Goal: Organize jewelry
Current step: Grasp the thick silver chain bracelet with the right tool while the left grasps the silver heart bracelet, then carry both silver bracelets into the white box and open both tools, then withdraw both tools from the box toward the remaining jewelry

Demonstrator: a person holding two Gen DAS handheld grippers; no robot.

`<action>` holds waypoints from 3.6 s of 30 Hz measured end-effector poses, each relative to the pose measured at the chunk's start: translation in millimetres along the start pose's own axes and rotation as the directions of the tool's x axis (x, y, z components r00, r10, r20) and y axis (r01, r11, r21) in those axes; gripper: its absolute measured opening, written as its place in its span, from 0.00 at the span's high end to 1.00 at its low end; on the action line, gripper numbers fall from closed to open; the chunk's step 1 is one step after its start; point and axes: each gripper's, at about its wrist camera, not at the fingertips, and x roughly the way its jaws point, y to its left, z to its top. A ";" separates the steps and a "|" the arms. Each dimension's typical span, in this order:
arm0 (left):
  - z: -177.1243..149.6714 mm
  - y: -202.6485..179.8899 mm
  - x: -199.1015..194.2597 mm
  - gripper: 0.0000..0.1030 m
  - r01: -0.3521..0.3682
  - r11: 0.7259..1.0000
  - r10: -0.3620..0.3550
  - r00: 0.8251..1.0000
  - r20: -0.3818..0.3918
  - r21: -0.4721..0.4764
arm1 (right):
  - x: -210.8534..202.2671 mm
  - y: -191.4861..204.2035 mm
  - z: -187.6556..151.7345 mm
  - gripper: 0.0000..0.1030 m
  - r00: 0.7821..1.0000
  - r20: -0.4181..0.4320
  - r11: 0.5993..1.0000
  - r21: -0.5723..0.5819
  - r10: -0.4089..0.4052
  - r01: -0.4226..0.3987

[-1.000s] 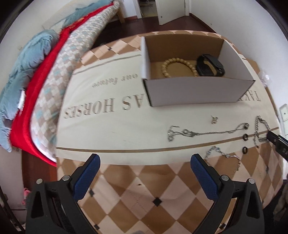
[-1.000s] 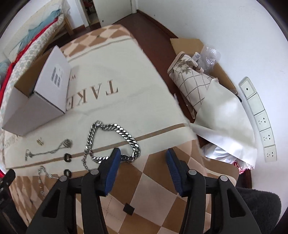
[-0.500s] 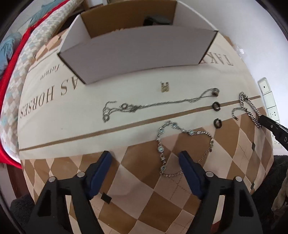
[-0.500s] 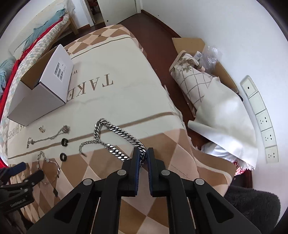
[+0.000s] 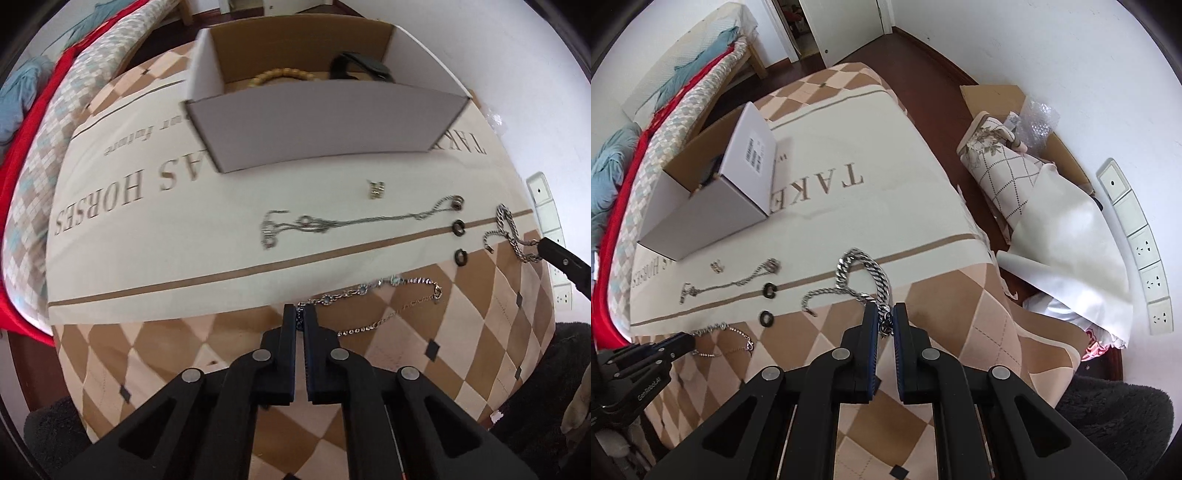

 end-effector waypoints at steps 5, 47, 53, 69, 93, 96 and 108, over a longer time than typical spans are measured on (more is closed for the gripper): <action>3.8 22.7 -24.1 0.99 0.000 0.999 0.002 0.999 0.046 -0.041 | -15.0 5.5 4.2 0.92 0.998 0.020 0.998 0.019 0.067 -0.067; 175.1 65.2 -52.9 0.94 0.074 0.996 -0.069 0.994 0.089 -0.046 | 6.3 166.3 185.4 0.92 0.986 0.001 0.953 -0.256 0.168 -0.163; 169.6 69.0 -59.7 0.93 0.071 0.994 -0.062 0.992 0.110 -0.082 | 9.1 161.2 165.8 0.91 0.986 -0.096 0.950 -0.269 0.136 -0.157; 128.5 76.5 -78.6 0.00 -0.141 0.979 0.173 0.958 0.229 -0.150 | -7.2 148.6 133.8 0.00 0.997 0.024 0.949 -0.306 -0.073 0.076; 71.7 65.9 -136.3 0.00 -0.197 0.962 0.255 0.896 0.363 -0.191 | -70.8 149.3 87.8 0.00 0.979 0.189 0.960 -0.253 -0.073 0.121; 61.4 61.2 -152.4 0.00 -0.190 0.964 0.249 0.886 0.392 -0.183 | -86.0 149.7 79.3 0.00 0.975 0.212 0.958 -0.259 -0.069 0.124; 24.9 50.2 -207.9 0.00 -0.148 0.974 0.215 0.849 0.482 -0.174 | -164.2 154.4 44.8 0.00 0.942 0.334 0.952 -0.276 -0.037 0.135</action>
